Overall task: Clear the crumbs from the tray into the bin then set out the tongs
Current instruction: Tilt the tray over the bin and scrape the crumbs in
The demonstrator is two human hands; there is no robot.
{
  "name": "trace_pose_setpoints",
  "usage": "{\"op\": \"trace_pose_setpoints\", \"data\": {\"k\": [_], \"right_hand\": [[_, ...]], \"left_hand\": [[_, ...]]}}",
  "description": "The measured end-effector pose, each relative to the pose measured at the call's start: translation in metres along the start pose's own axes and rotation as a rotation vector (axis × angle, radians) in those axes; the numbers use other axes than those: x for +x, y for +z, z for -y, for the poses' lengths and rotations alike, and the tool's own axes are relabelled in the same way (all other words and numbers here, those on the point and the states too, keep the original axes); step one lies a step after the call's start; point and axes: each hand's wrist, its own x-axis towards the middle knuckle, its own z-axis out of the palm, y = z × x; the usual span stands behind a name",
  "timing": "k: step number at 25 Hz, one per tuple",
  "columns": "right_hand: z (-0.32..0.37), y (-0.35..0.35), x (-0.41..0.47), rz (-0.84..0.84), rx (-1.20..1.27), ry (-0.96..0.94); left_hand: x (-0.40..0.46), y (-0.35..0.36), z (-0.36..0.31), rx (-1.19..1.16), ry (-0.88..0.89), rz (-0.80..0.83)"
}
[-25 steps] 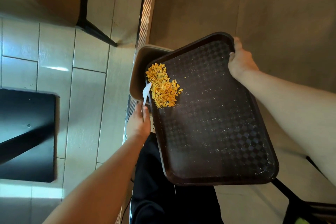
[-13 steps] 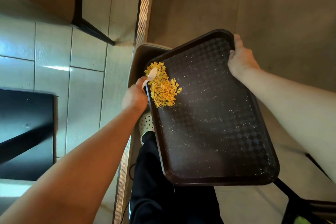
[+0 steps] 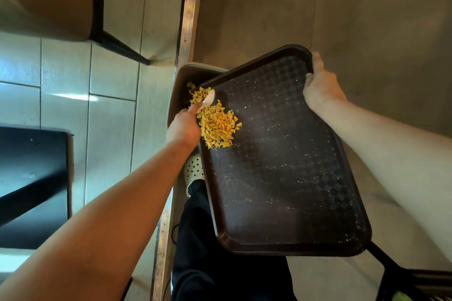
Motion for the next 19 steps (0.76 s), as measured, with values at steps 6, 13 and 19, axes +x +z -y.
{"op": "trace_pose_setpoints", "data": {"k": [6, 13, 19], "right_hand": [[-0.003, -0.001, -0.005, -0.009, -0.006, 0.022], [-0.006, -0.001, -0.003, -0.021, -0.022, 0.039], [-0.007, -0.001, -0.002, -0.025, -0.027, 0.042]], "left_hand": [[0.004, 0.005, 0.008, -0.052, -0.117, 0.0], [0.003, 0.011, -0.006, -0.15, -0.049, 0.019], [0.004, 0.013, 0.009, -0.125, -0.127, -0.025]]}}
